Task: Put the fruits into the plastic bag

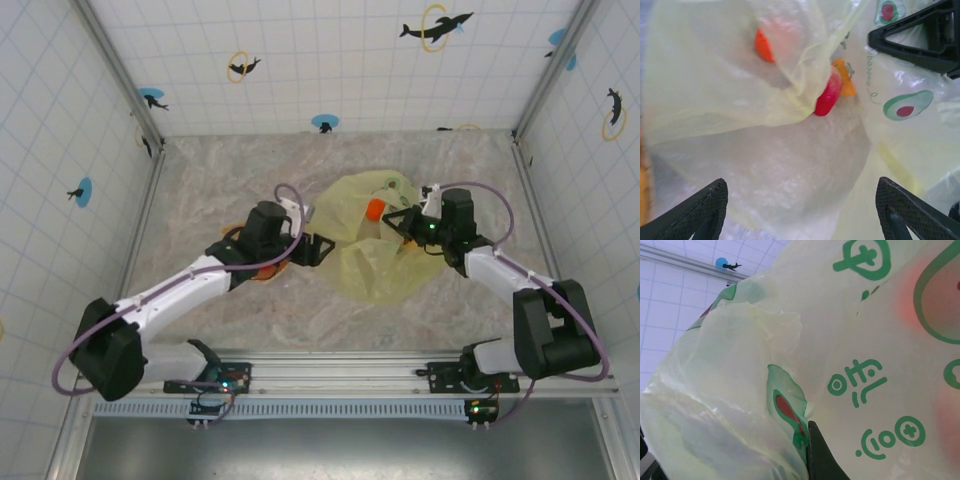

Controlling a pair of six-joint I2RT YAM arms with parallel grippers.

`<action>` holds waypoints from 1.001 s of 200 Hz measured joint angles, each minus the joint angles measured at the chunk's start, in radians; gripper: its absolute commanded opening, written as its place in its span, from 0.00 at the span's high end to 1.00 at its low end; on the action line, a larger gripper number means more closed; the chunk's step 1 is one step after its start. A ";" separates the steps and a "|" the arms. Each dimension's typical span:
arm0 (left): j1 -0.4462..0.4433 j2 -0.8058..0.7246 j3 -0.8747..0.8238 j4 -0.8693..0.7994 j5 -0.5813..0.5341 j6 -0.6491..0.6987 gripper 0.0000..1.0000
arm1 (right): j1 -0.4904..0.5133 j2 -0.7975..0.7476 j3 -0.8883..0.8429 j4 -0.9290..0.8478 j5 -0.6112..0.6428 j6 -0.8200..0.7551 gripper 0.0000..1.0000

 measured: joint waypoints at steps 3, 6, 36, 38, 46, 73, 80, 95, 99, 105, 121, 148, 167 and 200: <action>0.006 -0.013 -0.002 -0.014 0.001 0.006 0.20 | 0.000 0.002 0.000 0.000 0.000 0.000 1.00; 0.013 -0.024 -0.005 -0.027 0.001 0.011 0.20 | 0.000 0.002 0.000 0.000 0.000 0.000 1.00; 0.069 -0.137 -0.023 -0.143 -0.052 0.038 0.17 | 0.000 0.010 0.000 0.002 -0.002 0.001 1.00; 0.072 -0.143 -0.023 -0.148 -0.059 0.039 0.16 | 0.000 0.010 0.000 0.002 -0.003 0.000 1.00; 0.085 -0.165 -0.024 -0.175 -0.097 0.041 0.15 | 0.000 0.011 0.000 0.002 -0.003 0.000 1.00; 0.115 -0.185 -0.024 -0.249 -0.238 0.042 0.13 | 0.000 0.015 0.000 0.004 -0.004 0.002 1.00; 0.117 -0.174 -0.024 -0.265 -0.271 0.042 0.12 | 0.000 0.016 0.000 0.005 -0.004 0.003 1.00; 0.119 -0.137 -0.023 -0.290 -0.320 0.041 0.11 | 0.000 0.019 0.000 0.006 -0.006 0.003 1.00; 0.119 -0.124 -0.023 -0.294 -0.332 0.042 0.11 | 0.000 0.019 0.000 0.007 -0.006 0.003 1.00; 0.119 -0.104 -0.023 -0.301 -0.349 0.042 0.10 | 0.000 0.019 0.000 0.007 -0.007 0.003 1.00; 0.121 -0.058 -0.019 -0.323 -0.389 0.042 0.10 | 0.000 0.019 0.000 0.006 -0.007 0.003 1.00; 0.130 0.004 -0.008 -0.333 -0.427 0.050 0.10 | 0.000 0.019 0.000 0.006 -0.007 0.002 1.00; 0.138 0.042 -0.004 -0.334 -0.438 0.068 0.11 | 0.000 0.019 0.000 0.006 -0.006 0.002 1.00; 0.153 0.086 -0.003 -0.334 -0.435 0.087 0.13 | 0.000 0.019 0.000 0.007 -0.007 0.002 1.00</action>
